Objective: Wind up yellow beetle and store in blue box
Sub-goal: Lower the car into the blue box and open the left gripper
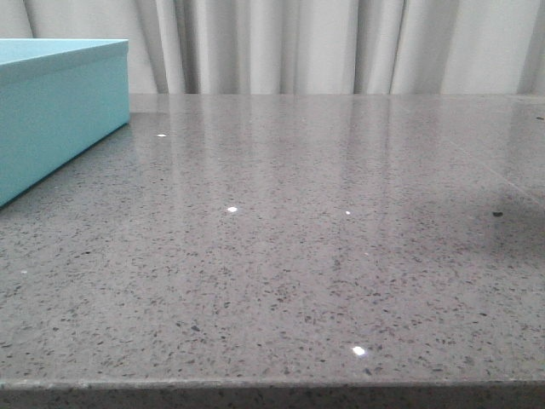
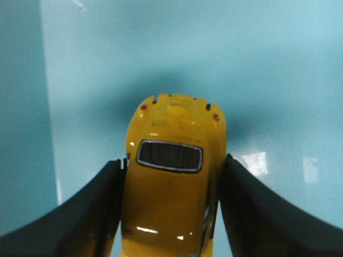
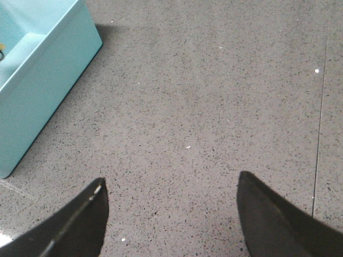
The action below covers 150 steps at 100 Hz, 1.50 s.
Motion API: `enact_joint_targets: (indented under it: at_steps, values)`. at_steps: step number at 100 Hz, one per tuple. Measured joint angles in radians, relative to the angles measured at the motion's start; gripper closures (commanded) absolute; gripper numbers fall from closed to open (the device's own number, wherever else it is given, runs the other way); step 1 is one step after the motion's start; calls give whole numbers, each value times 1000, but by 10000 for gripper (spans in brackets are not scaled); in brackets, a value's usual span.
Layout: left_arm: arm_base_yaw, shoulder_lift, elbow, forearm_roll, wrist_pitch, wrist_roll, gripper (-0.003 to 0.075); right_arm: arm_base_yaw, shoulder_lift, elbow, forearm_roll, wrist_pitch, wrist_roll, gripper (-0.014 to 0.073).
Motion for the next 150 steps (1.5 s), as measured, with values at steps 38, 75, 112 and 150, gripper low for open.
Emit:
enact_joint_targets:
  at_steps: [38, 75, 112, 150]
  values:
    - [0, 71, 3, -37, -28, -2, 477, 0, 0, 0, 0, -2, 0, 88]
    - [0, 71, 2, -37, -39, 4, 309, 0, 0, 0, 0, -8, 0, 88]
    - [0, -18, 2, -40, -54, 25, 356, 0, 0, 0, -10, -8, 0, 88]
    - [0, -238, 34, -168, -35, 107, 739, 0, -10, 4, -31, 38, 0, 593]
